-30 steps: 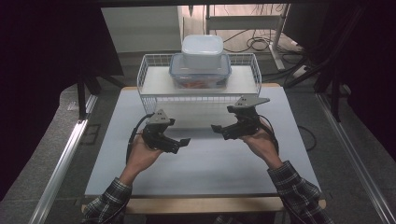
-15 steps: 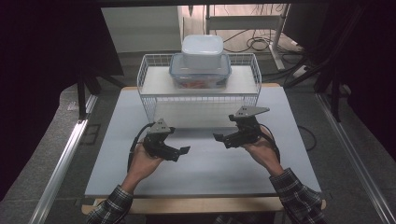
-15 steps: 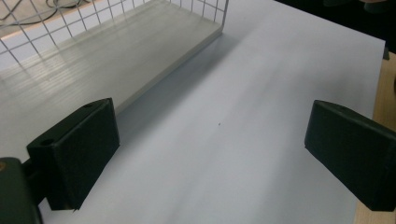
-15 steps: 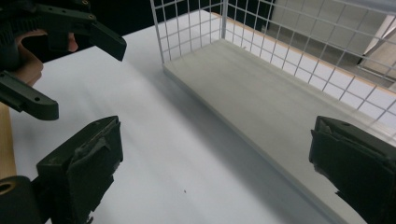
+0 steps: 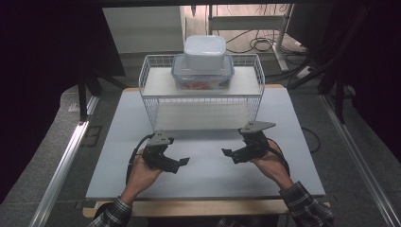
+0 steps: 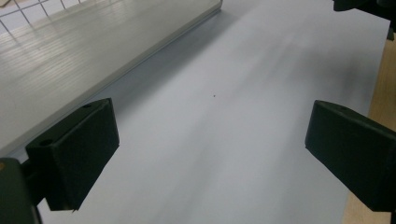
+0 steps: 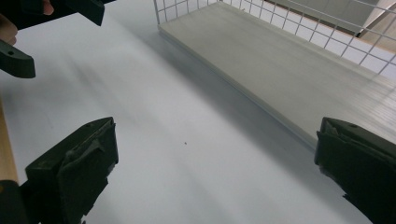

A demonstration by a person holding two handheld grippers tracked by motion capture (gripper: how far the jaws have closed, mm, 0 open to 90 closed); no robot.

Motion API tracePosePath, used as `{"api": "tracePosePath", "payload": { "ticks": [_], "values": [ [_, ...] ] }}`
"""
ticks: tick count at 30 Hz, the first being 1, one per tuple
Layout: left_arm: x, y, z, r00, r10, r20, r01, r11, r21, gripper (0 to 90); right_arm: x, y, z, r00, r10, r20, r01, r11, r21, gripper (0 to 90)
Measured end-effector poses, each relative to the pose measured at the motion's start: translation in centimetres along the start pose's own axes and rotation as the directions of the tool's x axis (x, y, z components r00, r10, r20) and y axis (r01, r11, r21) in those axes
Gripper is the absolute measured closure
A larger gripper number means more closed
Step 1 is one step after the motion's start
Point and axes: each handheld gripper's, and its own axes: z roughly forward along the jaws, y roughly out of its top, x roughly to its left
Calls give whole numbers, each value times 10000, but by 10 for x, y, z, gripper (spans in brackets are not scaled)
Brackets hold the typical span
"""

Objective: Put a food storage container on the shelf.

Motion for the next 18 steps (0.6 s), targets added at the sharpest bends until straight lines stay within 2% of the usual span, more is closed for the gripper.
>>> {"api": "tracePosePath", "payload": {
  "ticks": [9, 18],
  "values": [
    [-2, -18, -7, 9988, -416, -256, 408, 9987, -310, 30, -4, -17, -14, 9995, 212, 243, -210, 9997, -88, 2],
    [-3, -31, -9, 9965, -255, -798, 256, 9997, 8, 32, -10, -38, -23, 9960, 456, 767, -449, 9989, -114, 2]
  ]
}}
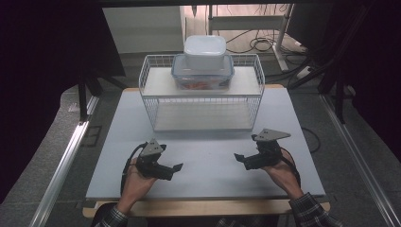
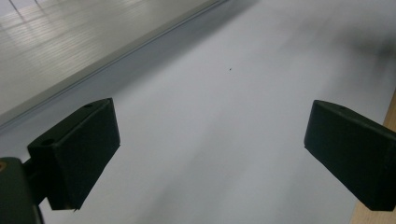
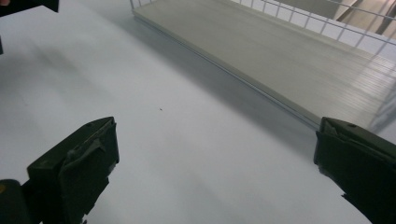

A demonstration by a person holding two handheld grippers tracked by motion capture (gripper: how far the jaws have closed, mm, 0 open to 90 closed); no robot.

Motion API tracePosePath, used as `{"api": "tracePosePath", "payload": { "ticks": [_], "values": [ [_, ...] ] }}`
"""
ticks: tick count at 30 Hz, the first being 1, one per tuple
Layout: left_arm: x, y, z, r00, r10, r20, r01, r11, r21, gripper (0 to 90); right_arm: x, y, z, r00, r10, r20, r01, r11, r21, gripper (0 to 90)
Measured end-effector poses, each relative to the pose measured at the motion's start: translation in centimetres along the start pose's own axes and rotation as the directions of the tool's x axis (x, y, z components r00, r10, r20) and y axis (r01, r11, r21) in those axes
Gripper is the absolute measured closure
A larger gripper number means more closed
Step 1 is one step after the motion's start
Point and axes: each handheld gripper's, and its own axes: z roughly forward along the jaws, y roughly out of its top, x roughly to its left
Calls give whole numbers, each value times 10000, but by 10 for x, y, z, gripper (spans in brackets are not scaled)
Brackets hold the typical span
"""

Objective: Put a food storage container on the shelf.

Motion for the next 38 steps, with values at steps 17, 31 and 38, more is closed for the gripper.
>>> {"api": "tracePosePath", "payload": {
  "ticks": [17, 31, 38],
  "values": [
    [6, -28, -17, 9967, -131, -801, 145, 9998, 164, 32, 0, -28, -14, 9992, 209, 347, -214, 9997, 144, 3],
    [13, -50, -17, 9922, -464, -1154, 570, 9943, 906, 24, 2, -50, -7, 9990, 271, 342, -306, 9937, 1078, 3],
    [16, -52, -14, 9925, -612, -1055, 723, 9919, 1047, 21, 2, -52, -3, 9992, 225, 321, -268, 9897, 1406, 2]
  ]
}}
